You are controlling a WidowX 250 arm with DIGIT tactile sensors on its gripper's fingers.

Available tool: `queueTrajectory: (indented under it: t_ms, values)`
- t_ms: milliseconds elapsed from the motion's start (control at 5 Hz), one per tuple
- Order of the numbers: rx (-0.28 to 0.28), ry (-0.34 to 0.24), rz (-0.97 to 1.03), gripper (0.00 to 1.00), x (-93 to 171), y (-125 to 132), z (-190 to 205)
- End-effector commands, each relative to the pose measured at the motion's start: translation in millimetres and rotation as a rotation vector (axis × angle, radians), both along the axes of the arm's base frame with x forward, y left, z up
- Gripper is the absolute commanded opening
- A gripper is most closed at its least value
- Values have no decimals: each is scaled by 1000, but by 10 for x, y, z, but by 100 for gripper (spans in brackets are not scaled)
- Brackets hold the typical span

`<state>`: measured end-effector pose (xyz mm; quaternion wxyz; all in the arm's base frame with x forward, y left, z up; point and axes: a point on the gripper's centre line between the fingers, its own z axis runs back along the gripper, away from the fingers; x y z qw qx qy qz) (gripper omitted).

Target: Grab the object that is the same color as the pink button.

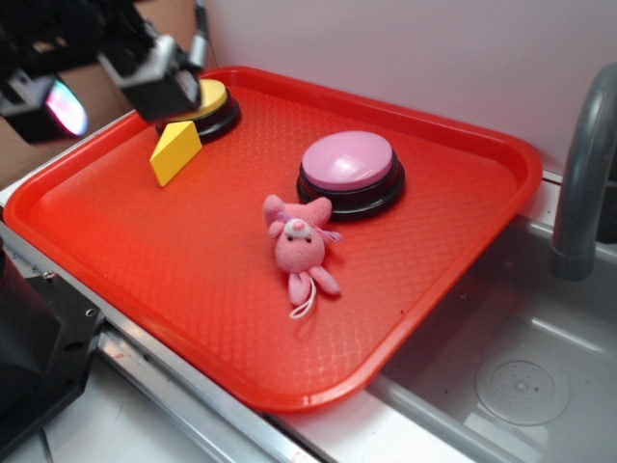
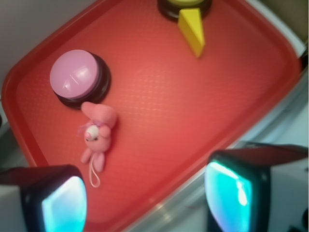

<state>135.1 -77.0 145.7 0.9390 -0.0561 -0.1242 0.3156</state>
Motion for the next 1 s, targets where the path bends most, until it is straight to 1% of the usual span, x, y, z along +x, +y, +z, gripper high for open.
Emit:
queueTrajectory:
  t_ms: [0,200,400,600,800]
  values:
    - [57,-11,73,100,435,-349,-536]
    - [48,-6,63,100,566,-450,-735]
    - [116,-3,106,100,712,-439,-930]
    - [111,-11,89,100,772,-428,-1014]
    - [122,-14,79,100,804,-425,-1053]
